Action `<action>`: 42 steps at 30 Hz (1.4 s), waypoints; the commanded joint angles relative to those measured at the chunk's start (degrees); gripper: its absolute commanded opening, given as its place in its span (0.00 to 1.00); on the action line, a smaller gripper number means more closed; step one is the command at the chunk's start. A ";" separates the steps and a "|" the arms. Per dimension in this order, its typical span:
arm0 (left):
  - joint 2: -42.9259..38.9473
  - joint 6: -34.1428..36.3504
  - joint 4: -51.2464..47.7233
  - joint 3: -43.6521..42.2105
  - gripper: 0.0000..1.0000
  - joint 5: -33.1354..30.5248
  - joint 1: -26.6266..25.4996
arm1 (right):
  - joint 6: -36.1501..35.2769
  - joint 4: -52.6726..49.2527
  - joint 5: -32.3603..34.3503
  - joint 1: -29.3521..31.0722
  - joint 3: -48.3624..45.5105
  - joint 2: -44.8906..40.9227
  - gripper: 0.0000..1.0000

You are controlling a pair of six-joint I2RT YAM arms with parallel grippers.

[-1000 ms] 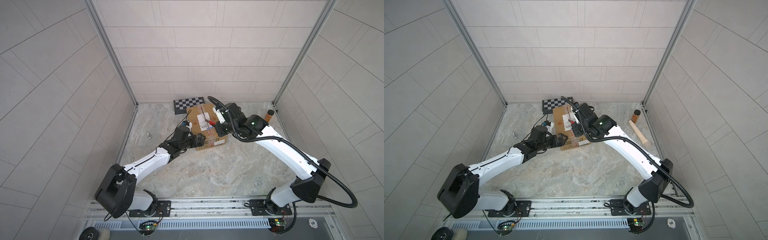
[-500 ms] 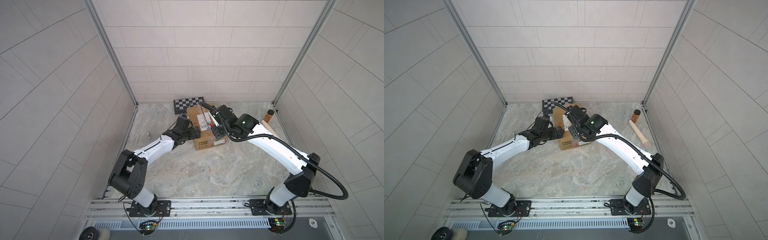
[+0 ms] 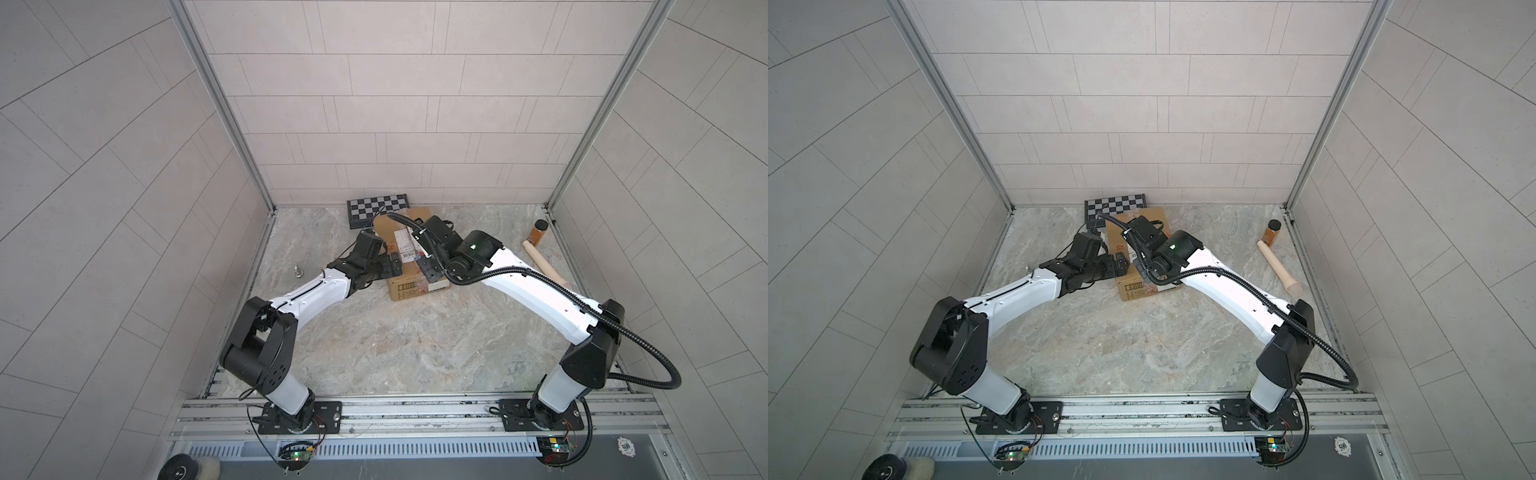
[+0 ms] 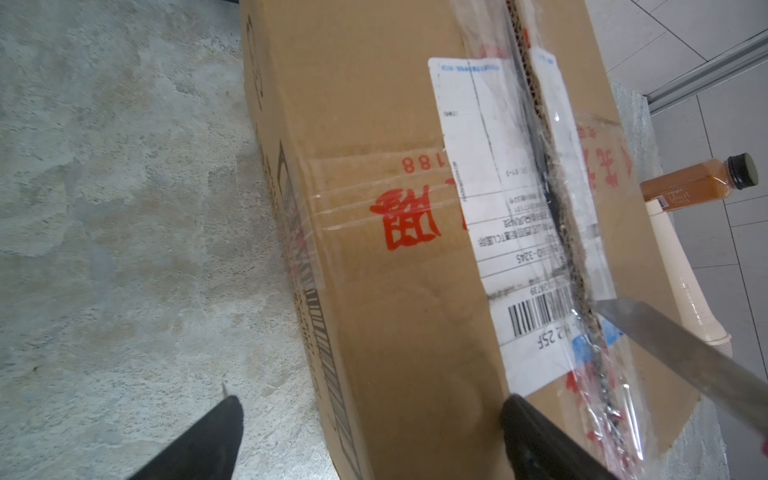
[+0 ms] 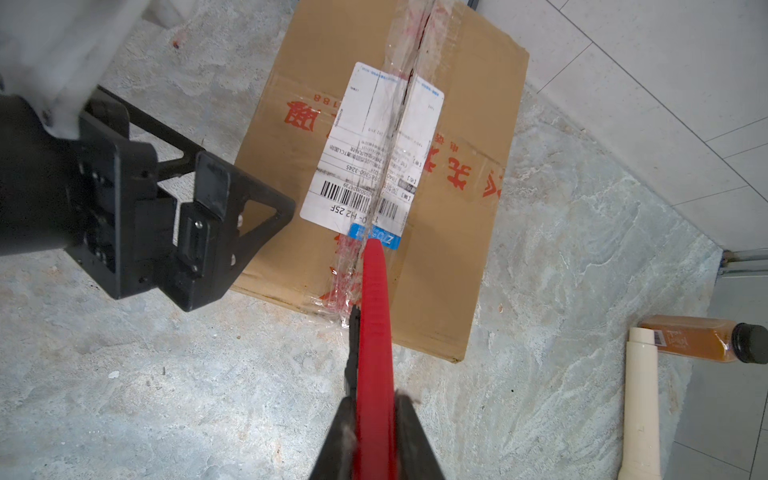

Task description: Unpack the express box

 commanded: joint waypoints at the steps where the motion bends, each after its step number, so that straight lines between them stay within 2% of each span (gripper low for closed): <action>1: 1.78 -0.02 -4.04 -1.16 1.00 -1.78 -0.09 | -0.69 -0.20 1.00 0.47 0.53 0.68 0.00; 10: 2.80 -0.63 -3.60 -1.86 1.00 -1.76 -0.14 | -0.54 -2.01 5.01 0.84 0.55 2.82 0.00; 17: 3.21 -1.01 -3.34 -2.96 1.00 -1.91 -0.18 | -0.30 -2.27 4.23 1.35 1.36 5.64 0.00; 22: 3.59 -1.11 -2.83 -4.11 1.00 -2.02 -0.15 | 0.81 -4.81 4.76 1.53 4.92 9.48 0.00; 27: 4.31 -1.18 -2.89 -4.81 1.00 -2.45 -0.16 | 3.38 -12.71 7.32 1.53 10.84 13.18 0.00; 36: 5.76 -2.13 -3.07 -5.74 0.99 -2.82 -0.04 | 3.86 -11.99 5.79 1.53 10.14 6.12 0.00; 42: 5.78 -2.12 -2.89 -6.26 0.98 -2.64 0.00 | 2.15 -5.04 3.41 1.61 5.53 1.07 0.00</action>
